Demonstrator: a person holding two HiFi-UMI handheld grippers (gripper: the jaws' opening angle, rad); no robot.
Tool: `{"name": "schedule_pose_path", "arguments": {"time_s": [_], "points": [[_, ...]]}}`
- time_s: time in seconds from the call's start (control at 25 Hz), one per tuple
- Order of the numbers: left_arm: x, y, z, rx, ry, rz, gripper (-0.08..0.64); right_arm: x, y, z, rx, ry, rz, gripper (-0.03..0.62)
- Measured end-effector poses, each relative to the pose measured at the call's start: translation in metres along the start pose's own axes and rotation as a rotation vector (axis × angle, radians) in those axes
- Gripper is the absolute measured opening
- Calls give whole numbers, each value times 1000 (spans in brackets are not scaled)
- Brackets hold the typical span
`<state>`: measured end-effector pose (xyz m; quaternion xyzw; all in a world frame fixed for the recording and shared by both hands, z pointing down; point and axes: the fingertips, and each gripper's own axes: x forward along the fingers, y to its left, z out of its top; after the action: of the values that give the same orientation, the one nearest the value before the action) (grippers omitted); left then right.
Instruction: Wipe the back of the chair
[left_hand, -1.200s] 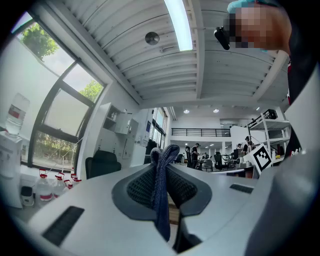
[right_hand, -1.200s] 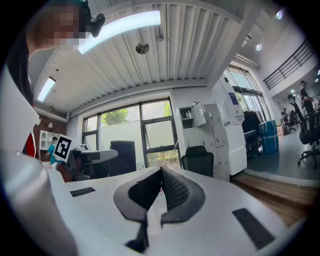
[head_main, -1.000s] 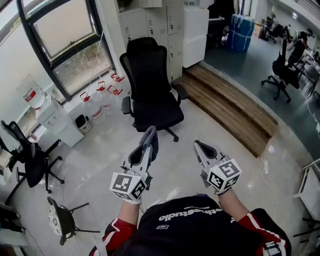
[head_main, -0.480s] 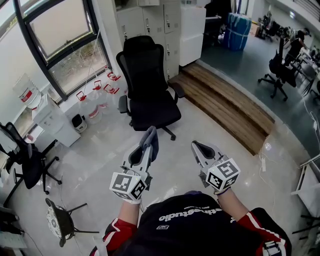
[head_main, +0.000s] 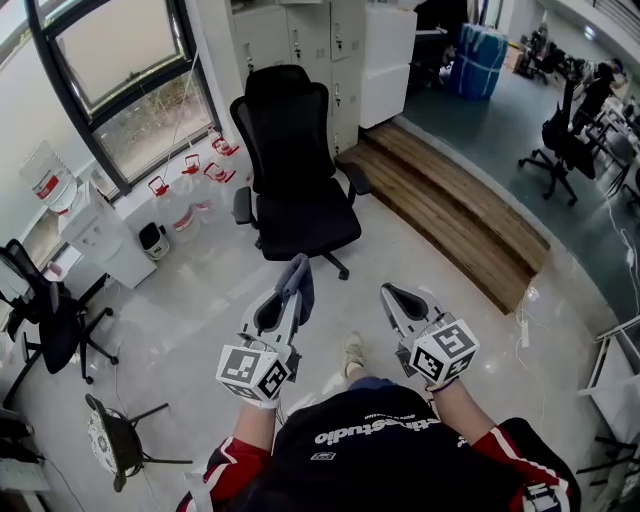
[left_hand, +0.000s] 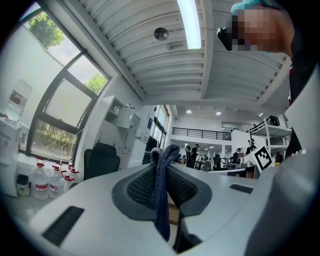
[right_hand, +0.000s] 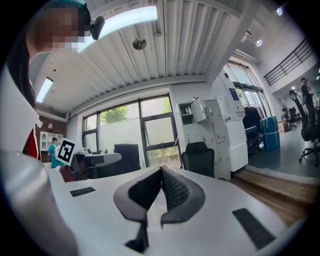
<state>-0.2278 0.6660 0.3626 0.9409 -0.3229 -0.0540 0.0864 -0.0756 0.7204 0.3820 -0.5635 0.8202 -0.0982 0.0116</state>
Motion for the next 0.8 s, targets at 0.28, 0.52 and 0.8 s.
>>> {"name": "schedule_pose_path", "arguments": {"time_s": [0.28, 0.52, 0.8], "points": [[53, 55, 0, 19, 18, 57, 63, 74, -44, 1, 15, 7, 42, 15], [136, 112, 17, 35, 28, 99, 63, 156, -104, 25, 4, 16, 89, 15], [237, 166, 39, 71, 23, 138, 63, 243, -184, 60, -7, 14, 134, 15]]}}
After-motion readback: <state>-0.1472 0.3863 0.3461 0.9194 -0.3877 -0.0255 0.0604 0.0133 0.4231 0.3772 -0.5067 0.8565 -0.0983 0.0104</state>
